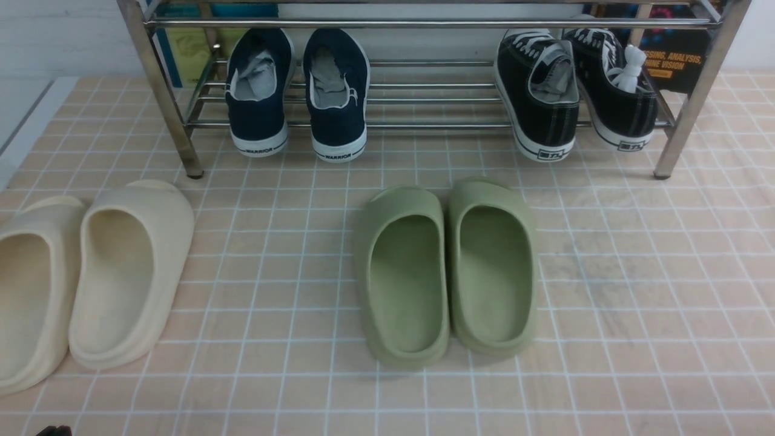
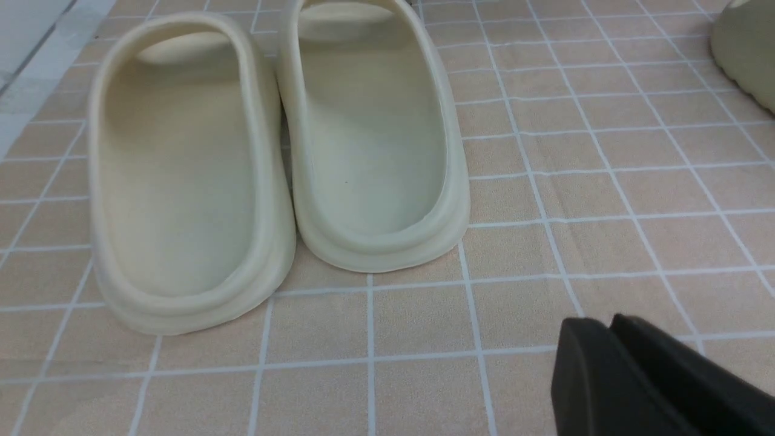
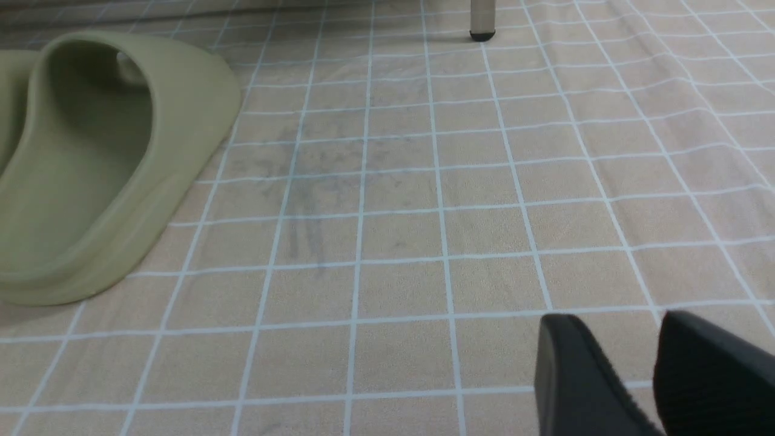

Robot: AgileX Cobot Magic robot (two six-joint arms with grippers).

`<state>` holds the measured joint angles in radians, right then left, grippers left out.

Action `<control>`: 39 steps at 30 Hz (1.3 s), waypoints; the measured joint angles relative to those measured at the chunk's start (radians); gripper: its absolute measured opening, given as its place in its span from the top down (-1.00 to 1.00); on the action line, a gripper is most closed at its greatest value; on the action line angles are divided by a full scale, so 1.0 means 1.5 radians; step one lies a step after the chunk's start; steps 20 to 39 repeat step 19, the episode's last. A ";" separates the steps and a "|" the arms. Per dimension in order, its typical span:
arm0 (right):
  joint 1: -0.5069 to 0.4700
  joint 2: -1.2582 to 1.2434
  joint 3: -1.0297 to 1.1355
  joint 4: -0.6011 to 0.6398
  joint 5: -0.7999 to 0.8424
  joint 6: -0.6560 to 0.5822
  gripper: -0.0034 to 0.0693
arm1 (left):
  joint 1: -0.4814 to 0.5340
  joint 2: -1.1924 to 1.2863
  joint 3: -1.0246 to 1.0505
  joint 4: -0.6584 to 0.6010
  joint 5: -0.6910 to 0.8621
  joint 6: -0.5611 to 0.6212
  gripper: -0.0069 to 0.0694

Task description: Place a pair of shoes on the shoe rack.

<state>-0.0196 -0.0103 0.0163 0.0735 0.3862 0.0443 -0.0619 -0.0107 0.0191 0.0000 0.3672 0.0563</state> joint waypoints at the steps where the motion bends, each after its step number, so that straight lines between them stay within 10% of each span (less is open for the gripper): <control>1: 0.000 0.000 0.000 0.000 0.000 0.000 0.25 | 0.000 0.000 0.000 0.000 0.000 0.000 0.62; 39: 0.000 0.000 0.000 0.000 0.000 0.000 0.25 | 0.000 0.000 0.000 0.000 0.000 0.000 0.59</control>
